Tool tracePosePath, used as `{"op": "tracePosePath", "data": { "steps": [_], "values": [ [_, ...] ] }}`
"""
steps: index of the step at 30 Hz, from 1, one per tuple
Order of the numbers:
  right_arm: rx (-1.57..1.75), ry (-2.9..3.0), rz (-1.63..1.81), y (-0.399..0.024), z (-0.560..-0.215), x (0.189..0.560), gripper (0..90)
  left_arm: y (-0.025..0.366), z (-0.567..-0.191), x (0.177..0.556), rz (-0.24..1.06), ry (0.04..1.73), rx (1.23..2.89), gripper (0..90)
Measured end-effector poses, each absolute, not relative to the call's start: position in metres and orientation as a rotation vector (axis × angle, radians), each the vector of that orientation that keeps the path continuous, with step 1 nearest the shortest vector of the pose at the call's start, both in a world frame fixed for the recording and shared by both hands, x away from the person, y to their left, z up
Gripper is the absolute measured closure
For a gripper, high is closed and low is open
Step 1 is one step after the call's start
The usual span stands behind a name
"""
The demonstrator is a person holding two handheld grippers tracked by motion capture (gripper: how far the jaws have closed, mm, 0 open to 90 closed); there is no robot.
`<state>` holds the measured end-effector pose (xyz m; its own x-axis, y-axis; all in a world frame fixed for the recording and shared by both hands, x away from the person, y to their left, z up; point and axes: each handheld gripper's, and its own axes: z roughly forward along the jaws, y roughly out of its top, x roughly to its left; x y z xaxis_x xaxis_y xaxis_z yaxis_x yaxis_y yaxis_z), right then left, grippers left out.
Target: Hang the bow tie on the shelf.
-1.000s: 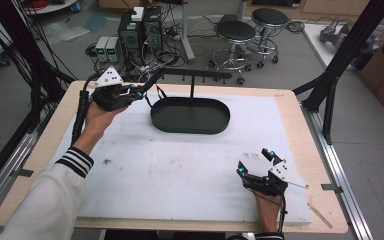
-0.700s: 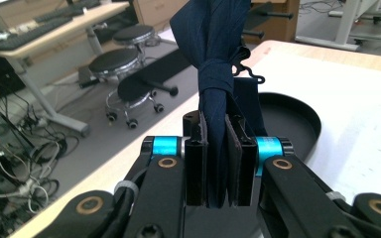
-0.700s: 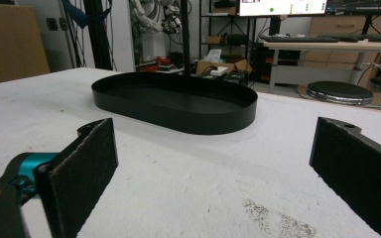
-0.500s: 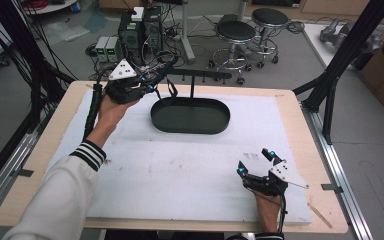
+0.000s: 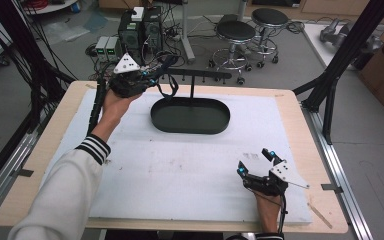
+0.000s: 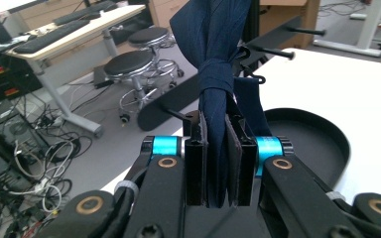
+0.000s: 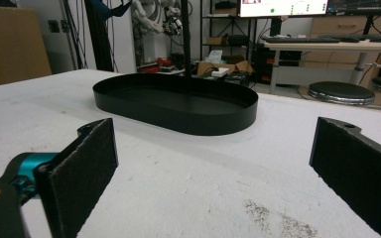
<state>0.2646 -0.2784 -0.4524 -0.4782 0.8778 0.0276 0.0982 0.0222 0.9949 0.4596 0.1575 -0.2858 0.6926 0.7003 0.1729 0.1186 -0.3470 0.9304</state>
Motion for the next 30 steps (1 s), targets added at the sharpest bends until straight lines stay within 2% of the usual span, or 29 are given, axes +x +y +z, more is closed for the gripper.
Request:
{"op": "tracePosePath", "data": {
  "steps": [12, 24, 30],
  "values": [
    [1.006, 1.64, 1.525, -0.279, -0.453, 0.264, 3.6, 0.16, -0.293, 0.488, 0.742, 0.736, 1.796, 80.5],
    [1.003, 1.639, 1.526, -0.279, -0.453, 0.264, 3.6, 0.163, -0.301, 0.494, 0.783, 0.777, 1.794, 80.4],
    [1.005, 1.64, 1.526, -0.279, -0.453, 0.264, 3.6, 0.176, -0.317, 0.494, 0.759, 0.834, 1.767, 80.4]
  ]
}}
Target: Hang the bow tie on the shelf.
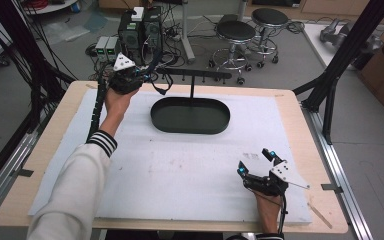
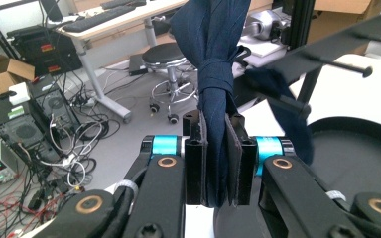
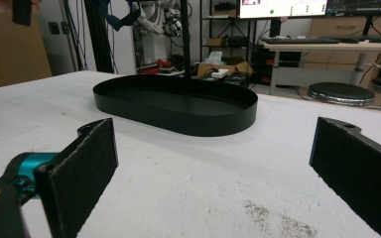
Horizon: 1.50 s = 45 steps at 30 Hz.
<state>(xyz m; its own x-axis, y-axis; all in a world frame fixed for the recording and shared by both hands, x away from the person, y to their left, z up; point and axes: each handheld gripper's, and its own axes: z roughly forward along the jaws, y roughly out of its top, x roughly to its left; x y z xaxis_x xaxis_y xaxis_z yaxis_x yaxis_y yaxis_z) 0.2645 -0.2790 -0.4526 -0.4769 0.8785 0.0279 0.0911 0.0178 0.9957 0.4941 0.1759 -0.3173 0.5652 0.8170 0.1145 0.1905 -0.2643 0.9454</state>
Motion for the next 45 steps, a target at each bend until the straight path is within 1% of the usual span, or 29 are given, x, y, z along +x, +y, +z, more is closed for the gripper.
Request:
{"op": "tracePosePath", "data": {
  "steps": [6, 8, 13, 18, 27, 34, 42, 45],
  "values": [
    [1.005, 1.639, 1.524, -0.279, -0.453, 0.264, 3.6, 0.177, -0.327, 0.493, 0.738, 0.85, 1.767, 80.4],
    [1.005, 1.639, 1.524, -0.279, -0.453, 0.264, 3.6, 0.175, -0.328, 0.492, 0.711, 0.855, 1.739, 80.4],
    [1.005, 1.641, 1.523, -0.279, -0.453, 0.264, 3.6, 0.17, -0.33, 0.489, 0.732, 0.843, 1.745, 80.3],
    [1.005, 1.64, 1.525, -0.279, -0.453, 0.264, 3.6, 0.174, -0.337, 0.485, 0.745, 0.874, 1.72, 80.3],
    [1.003, 1.64, 1.525, -0.279, -0.453, 0.264, 3.6, 0.176, -0.348, 0.48, 0.724, 0.892, 1.704, 80.3],
    [1.0, 1.64, 1.522, -0.278, -0.453, 0.264, 3.6, 0.178, -0.363, 0.474, 0.682, 0.925, 1.678, 80.2],
    [1.004, 1.641, 1.524, -0.278, -0.452, 0.264, 3.7, 0.176, -0.368, 0.474, 0.646, 0.933, 1.677, 79.0],
    [0.998, 1.638, 1.521, -0.279, -0.453, 0.264, 3.7, 0.176, -0.371, 0.476, 0.601, 0.947, 1.681, 78.4]
  ]
}}
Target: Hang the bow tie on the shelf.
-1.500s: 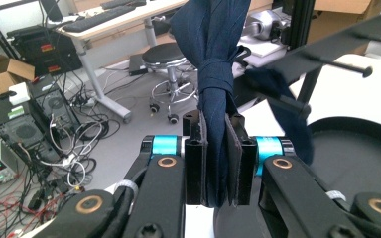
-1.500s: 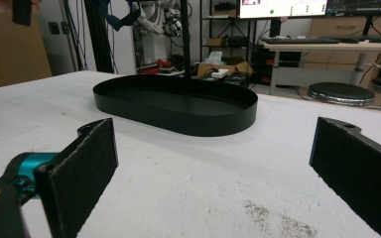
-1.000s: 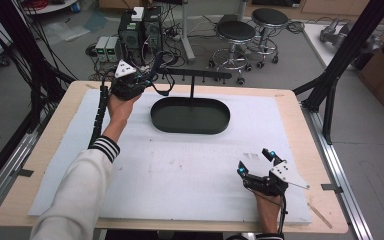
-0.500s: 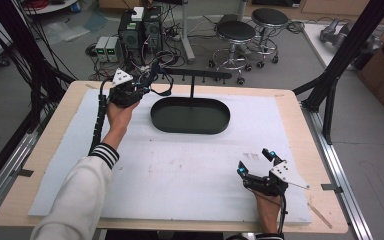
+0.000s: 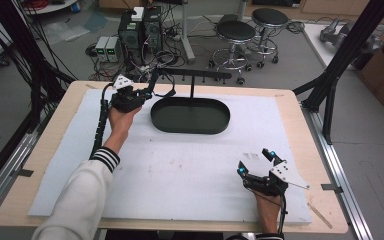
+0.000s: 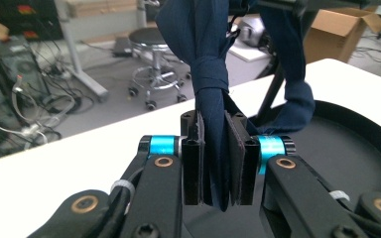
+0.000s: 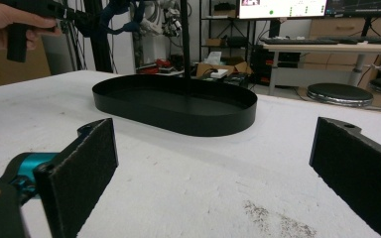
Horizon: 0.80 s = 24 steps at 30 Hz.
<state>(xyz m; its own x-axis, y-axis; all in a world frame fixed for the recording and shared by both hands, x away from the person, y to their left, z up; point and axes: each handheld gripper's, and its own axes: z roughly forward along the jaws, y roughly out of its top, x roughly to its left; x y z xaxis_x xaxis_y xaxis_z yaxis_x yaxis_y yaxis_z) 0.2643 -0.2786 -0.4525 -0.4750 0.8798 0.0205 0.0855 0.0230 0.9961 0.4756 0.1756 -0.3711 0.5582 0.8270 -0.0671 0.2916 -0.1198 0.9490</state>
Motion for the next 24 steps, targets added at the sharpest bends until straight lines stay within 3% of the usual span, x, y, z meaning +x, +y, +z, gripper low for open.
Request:
{"op": "tracePosePath", "data": {
  "steps": [7, 14, 17, 21, 24],
  "values": [
    [1.004, 1.638, 1.526, -0.279, -0.453, 0.264, 3.6, 0.175, -0.375, 0.478, 0.552, 0.953, 1.691, 73.3],
    [0.997, 1.635, 1.531, -0.279, -0.453, 0.264, 3.6, 0.169, -0.377, 0.478, 0.525, 0.94, 1.697, 40.8],
    [1.002, 1.634, 1.534, -0.279, -0.453, 0.263, 3.6, 0.17, -0.375, 0.477, 0.538, 0.95, 1.693, 19.3],
    [0.996, 1.629, 1.537, -0.28, -0.453, 0.263, 3.6, 0.178, -0.374, 0.477, 0.501, 0.938, 1.708, 11.6],
    [0.997, 1.629, 1.539, -0.28, -0.453, 0.263, 3.6, 0.185, -0.371, 0.473, 0.5, 0.899, 1.703, 11.6]
  ]
}}
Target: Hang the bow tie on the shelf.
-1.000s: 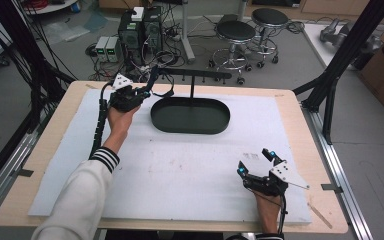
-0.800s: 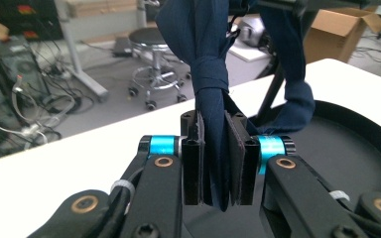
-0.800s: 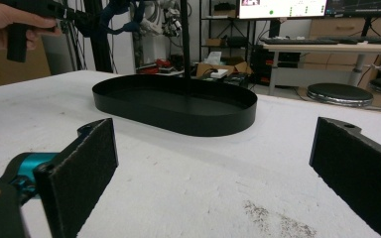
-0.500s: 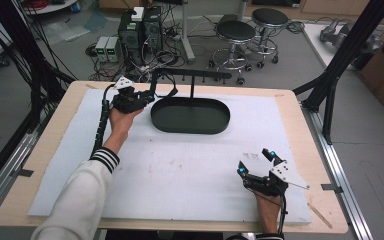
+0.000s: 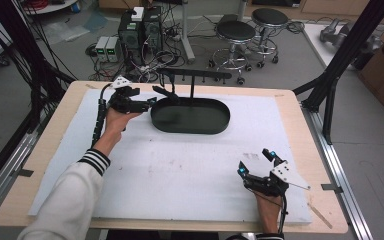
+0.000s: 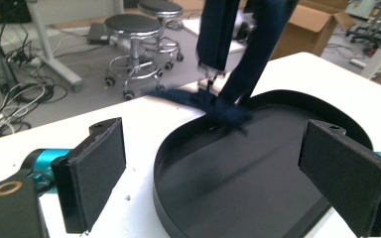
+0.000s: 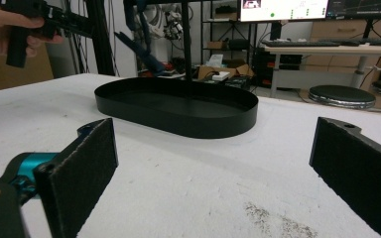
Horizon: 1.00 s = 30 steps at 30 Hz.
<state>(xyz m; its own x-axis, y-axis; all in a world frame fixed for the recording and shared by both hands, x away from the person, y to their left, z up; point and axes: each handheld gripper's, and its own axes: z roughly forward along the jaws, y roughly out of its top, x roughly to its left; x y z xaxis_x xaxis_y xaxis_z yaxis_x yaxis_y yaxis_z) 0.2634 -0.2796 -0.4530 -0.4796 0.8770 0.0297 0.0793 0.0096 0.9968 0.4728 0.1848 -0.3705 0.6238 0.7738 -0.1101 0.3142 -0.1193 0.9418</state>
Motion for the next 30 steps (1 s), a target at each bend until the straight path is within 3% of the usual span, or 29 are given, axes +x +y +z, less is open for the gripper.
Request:
{"op": "tracePosePath", "data": {
  "steps": [15, 30],
  "values": [
    [0.992, 1.636, 1.531, -0.278, -0.453, 0.263, 3.6, 0.23, -0.393, 0.407, 0.48, 0.757, 1.706, 11.6],
    [1.008, 1.631, 1.521, -0.279, -0.453, 0.264, 3.6, 0.287, -0.436, 0.31, 0.665, 0.795, 1.618, 11.6]
  ]
}}
